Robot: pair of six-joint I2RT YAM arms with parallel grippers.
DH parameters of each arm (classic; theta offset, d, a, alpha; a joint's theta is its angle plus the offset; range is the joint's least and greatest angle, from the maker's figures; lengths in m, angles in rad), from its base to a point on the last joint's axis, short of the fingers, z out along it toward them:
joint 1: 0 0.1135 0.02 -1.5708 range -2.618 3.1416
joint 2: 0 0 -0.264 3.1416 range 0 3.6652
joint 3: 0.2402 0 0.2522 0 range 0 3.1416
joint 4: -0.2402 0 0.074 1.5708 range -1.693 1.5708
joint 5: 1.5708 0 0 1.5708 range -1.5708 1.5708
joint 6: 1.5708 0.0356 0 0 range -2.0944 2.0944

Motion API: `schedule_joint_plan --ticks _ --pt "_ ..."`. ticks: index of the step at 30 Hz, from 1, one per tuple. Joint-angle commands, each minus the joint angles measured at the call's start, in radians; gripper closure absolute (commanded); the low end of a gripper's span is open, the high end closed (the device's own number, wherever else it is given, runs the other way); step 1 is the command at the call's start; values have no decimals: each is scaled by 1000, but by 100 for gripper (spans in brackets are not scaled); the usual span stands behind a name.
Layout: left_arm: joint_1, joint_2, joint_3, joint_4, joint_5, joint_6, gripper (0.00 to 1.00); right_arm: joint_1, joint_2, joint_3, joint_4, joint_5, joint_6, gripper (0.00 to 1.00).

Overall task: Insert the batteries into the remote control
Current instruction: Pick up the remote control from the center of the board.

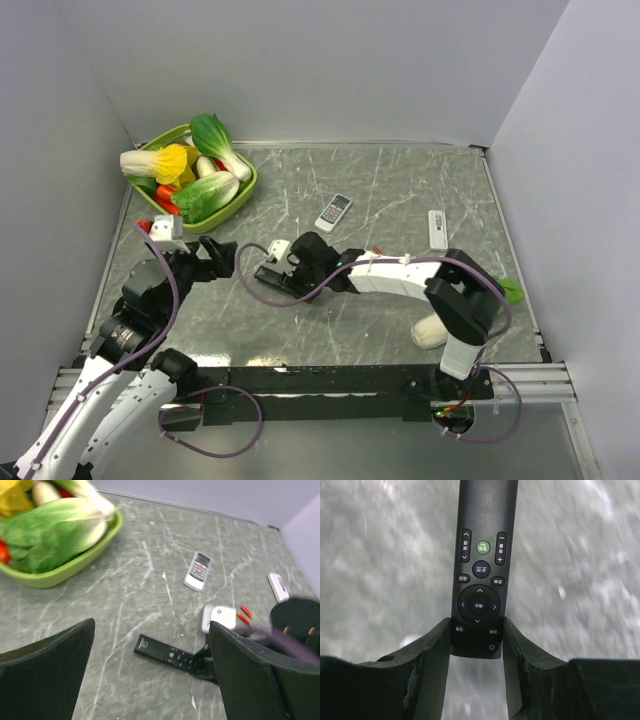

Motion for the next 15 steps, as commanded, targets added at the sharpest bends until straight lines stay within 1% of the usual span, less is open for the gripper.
schedule_joint_plan --ticks 1,5,6,7,8,9,10,11,12,14,15 --pt "2 22 -25 132 167 145 1 -59 -189 -38 -82 -59 51 94" --pt "2 39 -31 197 274 237 1 -137 -312 -73 -128 -117 84 97" --pt "2 48 -33 204 303 303 1 -143 -353 -78 -139 -128 90 97" --pt "2 51 -33 212 379 329 1 -148 -372 -81 -152 -133 90 98" --pt "2 60 -34 224 420 363 1 -153 -389 -80 -178 -136 90 98" --pt "2 84 -34 234 476 426 1 -151 -418 -75 -191 -143 88 98" --pt "2 103 -28 229 565 470 1 -151 -432 -72 -201 -154 85 98" --pt "2 129 -10 218 621 493 1 -151 -446 -72 -214 -162 84 99" --pt "2 191 4 173 667 557 1 -150 -473 -70 -217 -168 79 99" --pt "1 264 68 113 774 610 1 -148 -498 -70 -225 -186 72 99" --pt "-5 329 96 74 793 660 1 -144 -519 -70 -237 -183 61 99"
